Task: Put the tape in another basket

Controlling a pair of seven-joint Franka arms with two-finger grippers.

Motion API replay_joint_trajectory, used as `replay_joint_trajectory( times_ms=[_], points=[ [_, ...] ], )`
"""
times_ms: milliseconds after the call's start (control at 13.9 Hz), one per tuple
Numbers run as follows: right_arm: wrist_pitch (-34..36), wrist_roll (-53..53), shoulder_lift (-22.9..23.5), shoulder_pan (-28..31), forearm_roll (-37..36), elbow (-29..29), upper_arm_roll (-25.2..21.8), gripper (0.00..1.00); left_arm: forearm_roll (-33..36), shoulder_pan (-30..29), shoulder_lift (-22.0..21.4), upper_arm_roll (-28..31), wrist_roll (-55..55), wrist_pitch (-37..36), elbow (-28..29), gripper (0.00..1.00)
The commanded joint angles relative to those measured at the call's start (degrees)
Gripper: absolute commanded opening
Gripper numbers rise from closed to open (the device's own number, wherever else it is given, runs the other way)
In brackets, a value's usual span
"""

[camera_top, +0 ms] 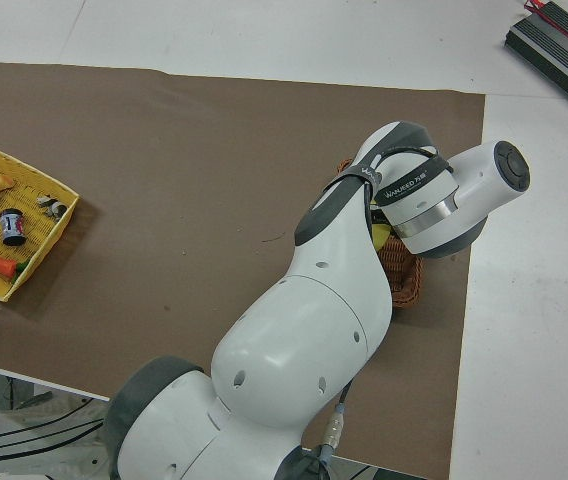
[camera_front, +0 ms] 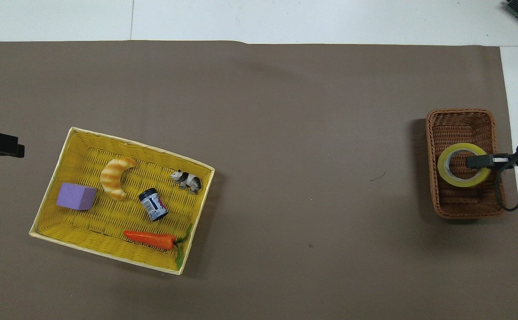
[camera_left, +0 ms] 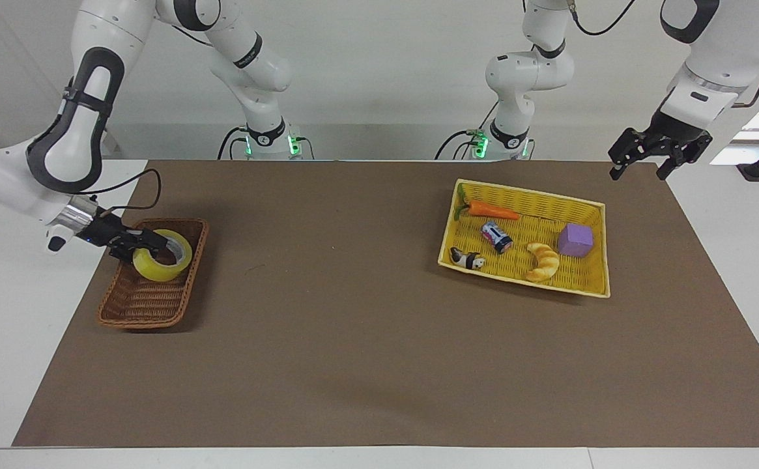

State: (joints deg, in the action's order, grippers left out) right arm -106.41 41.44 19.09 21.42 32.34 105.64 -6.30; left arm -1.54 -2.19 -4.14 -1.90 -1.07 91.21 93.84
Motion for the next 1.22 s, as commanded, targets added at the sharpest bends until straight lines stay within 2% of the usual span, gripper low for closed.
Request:
replay_joint_trajectory(
  times_ms=[0,72,143,215,574,861,933,1148],
  points=[
    [0.1,1.9,0.6,0.8,0.4,-0.5,0.5,0.48,1.5,-0.2,-1.0,-0.2,1.3,-2.2,-0.6,1.0],
    [0.1,1.9,0.6,0.8,0.4,-0.5,0.5,0.85,1.5,-0.2,-1.3,-0.2,1.3,-1.9,-0.3,1.0],
    [0.2,1.9,0.6,0.8,0.5,-0.5,0.5,0.94,1.5,-0.4,-1.3,-0.2,1.3,-1.8,-0.2,1.0],
    [0.2,2.0,0.6,0.9,0.6,-0.7,0.6,1.0,1.5,-0.4,-1.3,-0.3,1.2,-1.8,-0.1,1.0],
    [0.1,6.3,1.4,1.3,3.2,-2.9,0.6,1.0,1.0,-0.2,-1.5,-0.4,1.3,-2.1,-0.2,1.0],
    [-0.7,5.9,2.8,1.2,2.6,-7.7,0.7,1.0,1.0,-0.5,-1.5,-0.1,1.3,-2.1,-0.2,1.0],
    [-3.2,5.7,2.3,0.3,2.4,-8.8,0.7,1.0,1.0,-0.5,-1.5,-0.1,1.3,-2.1,-0.2,1.0],
    [-12.1,4.2,0.1,-3.8,-6.0,-9.3,0.9,1.0,1.0,-0.5,-1.5,-0.1,1.3,-2.1,-0.2,1.0]
  ],
)
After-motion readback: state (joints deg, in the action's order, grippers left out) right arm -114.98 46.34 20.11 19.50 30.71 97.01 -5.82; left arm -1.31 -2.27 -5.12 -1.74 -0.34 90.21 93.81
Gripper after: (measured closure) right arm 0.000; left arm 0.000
